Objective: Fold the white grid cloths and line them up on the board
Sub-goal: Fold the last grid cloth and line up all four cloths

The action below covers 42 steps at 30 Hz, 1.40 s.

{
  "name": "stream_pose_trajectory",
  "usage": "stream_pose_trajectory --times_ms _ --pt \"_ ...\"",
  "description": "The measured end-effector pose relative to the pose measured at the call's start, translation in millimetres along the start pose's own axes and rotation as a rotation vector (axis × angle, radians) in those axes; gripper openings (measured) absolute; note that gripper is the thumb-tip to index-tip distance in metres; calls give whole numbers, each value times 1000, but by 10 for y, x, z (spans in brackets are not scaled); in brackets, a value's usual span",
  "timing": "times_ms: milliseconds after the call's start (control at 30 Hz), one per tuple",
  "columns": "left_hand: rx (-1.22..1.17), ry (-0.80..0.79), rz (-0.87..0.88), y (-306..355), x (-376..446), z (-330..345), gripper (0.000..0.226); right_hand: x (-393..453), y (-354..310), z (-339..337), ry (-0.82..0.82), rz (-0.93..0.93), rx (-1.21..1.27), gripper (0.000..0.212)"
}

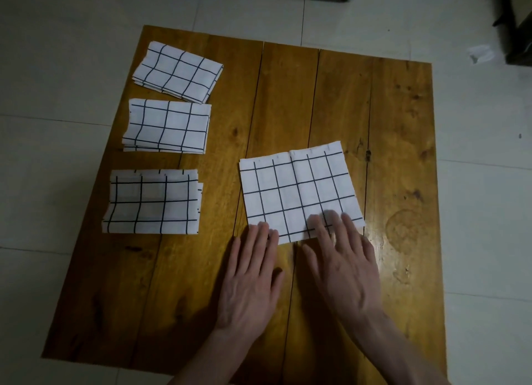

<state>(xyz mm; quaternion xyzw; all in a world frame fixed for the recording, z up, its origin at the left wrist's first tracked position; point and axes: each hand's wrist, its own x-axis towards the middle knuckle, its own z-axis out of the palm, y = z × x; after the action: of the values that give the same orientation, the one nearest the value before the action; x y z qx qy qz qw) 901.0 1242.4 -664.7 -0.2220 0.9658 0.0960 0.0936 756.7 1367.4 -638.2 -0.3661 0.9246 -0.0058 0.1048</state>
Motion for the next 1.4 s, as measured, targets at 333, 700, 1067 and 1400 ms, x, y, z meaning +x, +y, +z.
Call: stream_pose_trajectory --times_ms 333,700,1067,1400 --pt "-71 -16 10 256 -131 109 73 -231 36 250 -87 -404 68 64" --pt "-93 -15 -3 164 -136 133 67 -234 168 310 -64 -356 49 71" --pt "-111 -2 -97 193 -162 142 64 -221 669 329 -8 -40 33 71" --pt "-92 -14 -108 227 -148 122 65 -198 661 347 37 0 34 69"
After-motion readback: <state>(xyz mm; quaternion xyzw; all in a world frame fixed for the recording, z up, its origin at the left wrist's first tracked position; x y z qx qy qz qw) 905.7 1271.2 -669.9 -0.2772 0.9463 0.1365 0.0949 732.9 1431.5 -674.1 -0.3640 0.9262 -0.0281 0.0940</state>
